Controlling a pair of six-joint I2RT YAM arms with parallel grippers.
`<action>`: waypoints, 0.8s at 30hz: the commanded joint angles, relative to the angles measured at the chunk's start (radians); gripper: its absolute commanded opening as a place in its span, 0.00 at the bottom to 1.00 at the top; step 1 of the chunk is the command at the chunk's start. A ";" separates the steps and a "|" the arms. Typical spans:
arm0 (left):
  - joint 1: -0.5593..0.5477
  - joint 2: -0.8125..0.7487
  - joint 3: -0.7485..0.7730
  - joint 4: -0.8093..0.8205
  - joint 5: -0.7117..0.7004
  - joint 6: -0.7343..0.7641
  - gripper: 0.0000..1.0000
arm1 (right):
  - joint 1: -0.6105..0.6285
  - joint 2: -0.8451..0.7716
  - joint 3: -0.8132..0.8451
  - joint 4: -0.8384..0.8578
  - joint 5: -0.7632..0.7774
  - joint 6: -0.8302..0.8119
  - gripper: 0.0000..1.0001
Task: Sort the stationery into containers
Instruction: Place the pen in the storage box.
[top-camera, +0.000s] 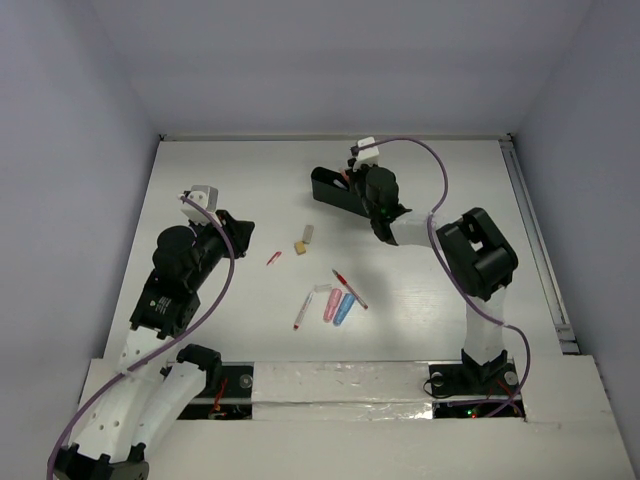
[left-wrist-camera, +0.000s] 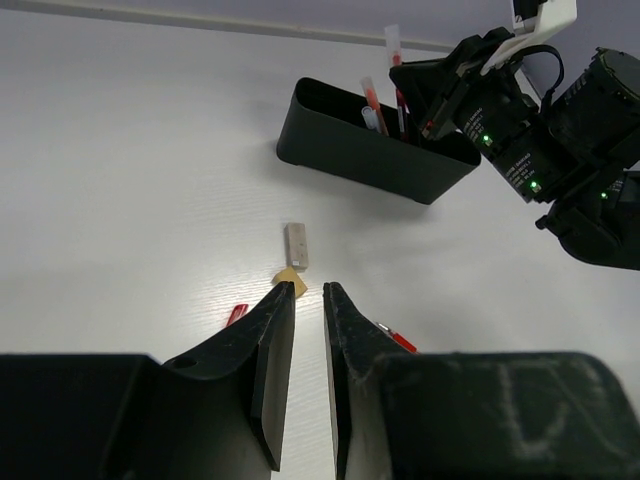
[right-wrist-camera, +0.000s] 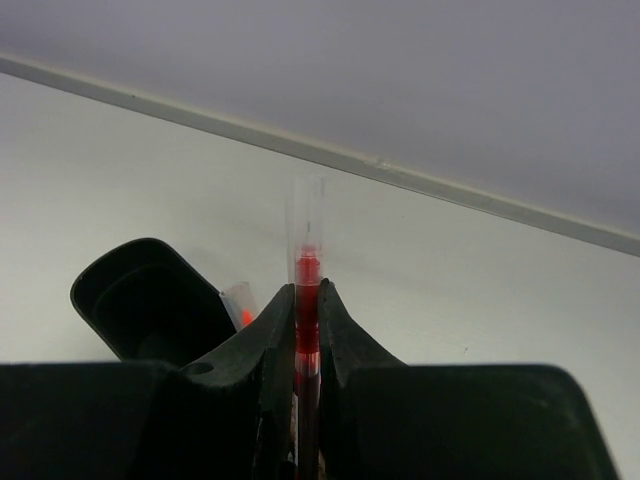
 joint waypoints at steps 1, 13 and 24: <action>0.003 -0.013 -0.001 0.053 0.007 0.000 0.16 | 0.000 -0.056 -0.008 0.098 -0.001 0.009 0.10; 0.003 -0.002 -0.001 0.056 0.022 -0.003 0.16 | 0.000 -0.196 -0.049 0.015 -0.097 0.113 0.46; 0.003 -0.006 -0.003 0.060 0.029 -0.015 0.06 | 0.034 -0.433 -0.181 -0.343 -0.260 0.398 0.00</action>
